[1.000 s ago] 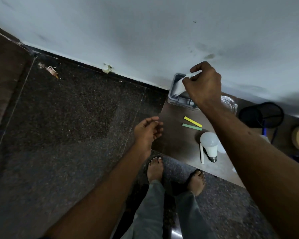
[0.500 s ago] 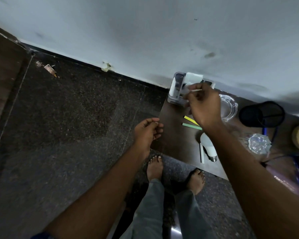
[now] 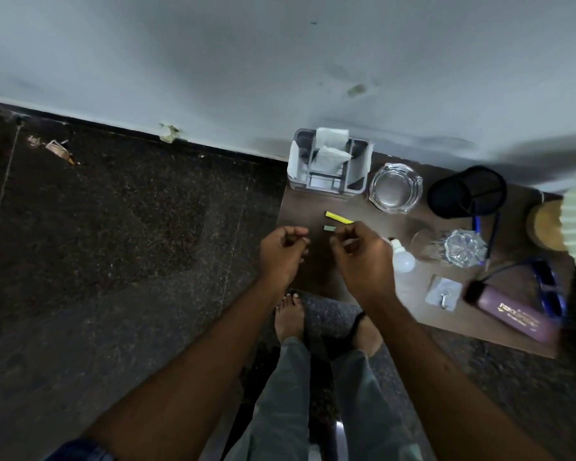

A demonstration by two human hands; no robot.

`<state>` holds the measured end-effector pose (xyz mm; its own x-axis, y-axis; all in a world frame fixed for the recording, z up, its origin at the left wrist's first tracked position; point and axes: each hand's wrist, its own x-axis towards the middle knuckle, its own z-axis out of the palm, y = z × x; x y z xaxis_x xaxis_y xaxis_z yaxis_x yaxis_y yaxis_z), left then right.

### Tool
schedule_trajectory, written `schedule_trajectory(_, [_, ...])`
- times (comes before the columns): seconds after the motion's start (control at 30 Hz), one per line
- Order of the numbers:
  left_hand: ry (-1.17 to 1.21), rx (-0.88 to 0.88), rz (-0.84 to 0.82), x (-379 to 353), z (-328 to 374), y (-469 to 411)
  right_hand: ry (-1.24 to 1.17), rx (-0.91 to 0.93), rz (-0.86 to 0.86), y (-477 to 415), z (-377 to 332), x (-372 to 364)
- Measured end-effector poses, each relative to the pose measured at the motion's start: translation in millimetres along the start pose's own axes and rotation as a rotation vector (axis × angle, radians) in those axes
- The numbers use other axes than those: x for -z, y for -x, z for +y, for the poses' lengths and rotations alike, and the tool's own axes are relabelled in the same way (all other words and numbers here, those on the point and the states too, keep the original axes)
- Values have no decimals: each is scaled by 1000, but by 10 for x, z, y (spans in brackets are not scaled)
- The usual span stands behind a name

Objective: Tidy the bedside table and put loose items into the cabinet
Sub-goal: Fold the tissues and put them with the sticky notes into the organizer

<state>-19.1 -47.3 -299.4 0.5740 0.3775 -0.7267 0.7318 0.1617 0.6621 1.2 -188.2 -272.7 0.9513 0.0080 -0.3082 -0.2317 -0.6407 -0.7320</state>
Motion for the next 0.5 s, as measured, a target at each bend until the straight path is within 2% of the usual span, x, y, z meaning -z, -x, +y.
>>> schedule_trajectory(0.13, [-157,-121,34,-113,-65,-49,109,-10,-30,124,78,-15])
schedule_trajectory(0.3, [-265,-261,64,-218,4,-183,430,157,34,-145,58,166])
schedule_trajectory(0.4, [-308,-293,53,-291,83,-267,627,149,-73,-450,62,292])
schedule_trajectory(0.5, [-406,-323,33,-353,150,-315,689,132,-229,-661,81,289])
